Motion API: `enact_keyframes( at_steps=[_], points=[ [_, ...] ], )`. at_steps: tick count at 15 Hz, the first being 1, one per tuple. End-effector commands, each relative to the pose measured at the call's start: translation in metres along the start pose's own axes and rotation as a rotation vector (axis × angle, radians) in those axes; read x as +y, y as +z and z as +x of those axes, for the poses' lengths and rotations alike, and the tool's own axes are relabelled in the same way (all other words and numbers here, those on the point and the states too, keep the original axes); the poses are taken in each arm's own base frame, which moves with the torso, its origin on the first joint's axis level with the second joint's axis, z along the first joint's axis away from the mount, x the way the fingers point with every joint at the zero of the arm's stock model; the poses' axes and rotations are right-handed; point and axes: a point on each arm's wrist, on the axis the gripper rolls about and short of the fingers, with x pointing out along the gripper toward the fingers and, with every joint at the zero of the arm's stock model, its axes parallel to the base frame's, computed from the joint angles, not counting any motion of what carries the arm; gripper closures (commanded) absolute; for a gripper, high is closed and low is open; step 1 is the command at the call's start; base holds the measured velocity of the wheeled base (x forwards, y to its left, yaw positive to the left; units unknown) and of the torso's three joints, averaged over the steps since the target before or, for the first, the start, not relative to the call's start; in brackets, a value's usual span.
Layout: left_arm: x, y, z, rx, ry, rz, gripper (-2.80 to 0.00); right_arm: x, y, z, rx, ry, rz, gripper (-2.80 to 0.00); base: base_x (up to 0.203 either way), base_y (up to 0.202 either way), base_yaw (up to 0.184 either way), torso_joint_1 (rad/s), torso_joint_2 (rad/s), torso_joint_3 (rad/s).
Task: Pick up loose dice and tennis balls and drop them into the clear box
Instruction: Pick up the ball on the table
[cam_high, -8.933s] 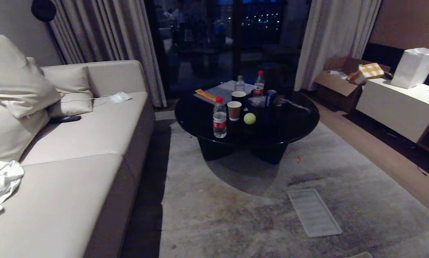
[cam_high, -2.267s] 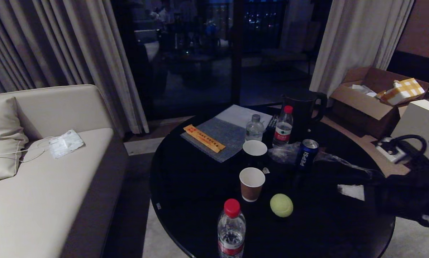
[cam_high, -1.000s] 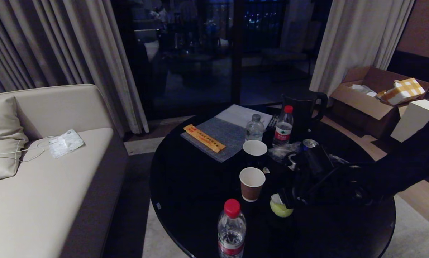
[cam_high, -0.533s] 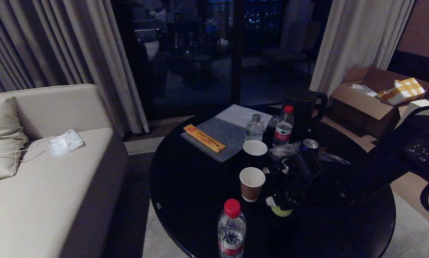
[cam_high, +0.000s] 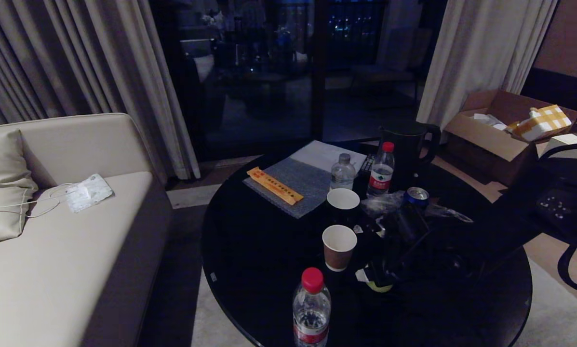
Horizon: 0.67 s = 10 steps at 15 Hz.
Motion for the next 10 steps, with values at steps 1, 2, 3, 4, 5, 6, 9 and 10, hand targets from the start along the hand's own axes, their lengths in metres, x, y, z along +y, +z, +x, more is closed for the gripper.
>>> enact_keyframes(
  at_steps=[1,2,3,4,5,6,9,10],
  points=[
    [0.000,0.000,0.000,0.000,0.001,-0.001,0.00,0.002,-0.001,0.002,0.000,0.005,0.001,-2.80,0.000,0.000,0.000,0.000,0.00,0.000],
    [0.000,0.000,0.000,0.000,0.001,-0.001,0.00,0.003,-0.001,0.004,0.002,0.004,-0.005,0.00,0.000,0.000,0.000,0.000,0.00,0.000],
    [0.000,0.000,0.000,0.001,0.000,-0.001,0.00,0.004,-0.002,0.007,0.009,-0.001,-0.010,0.00,0.000,0.000,0.000,0.000,0.00,0.000],
    [0.000,0.000,0.000,-0.001,0.000,-0.001,0.00,0.003,-0.002,0.008,0.011,-0.004,-0.010,0.00,0.000,0.000,0.000,0.000,0.00,0.000],
    [0.000,0.000,0.000,-0.001,0.000,-0.001,0.00,0.004,-0.002,0.010,0.011,-0.003,-0.011,0.00,0.000,0.000,0.000,0.000,0.00,0.000],
    [0.000,0.000,0.000,0.000,0.001,-0.001,0.00,0.004,-0.003,0.009,0.011,-0.003,-0.011,0.00,0.000,0.000,0.000,0.000,0.00,0.000],
    [0.000,0.000,0.000,0.001,0.001,-0.001,0.00,0.002,0.001,-0.013,-0.024,-0.017,-0.010,0.00,0.000,0.000,0.000,0.000,0.00,0.000],
    [0.000,0.000,0.000,-0.001,0.001,-0.001,0.00,0.002,0.004,-0.028,-0.053,-0.017,-0.007,0.00,0.000,0.000,0.000,0.000,0.00,0.000]
  ],
)
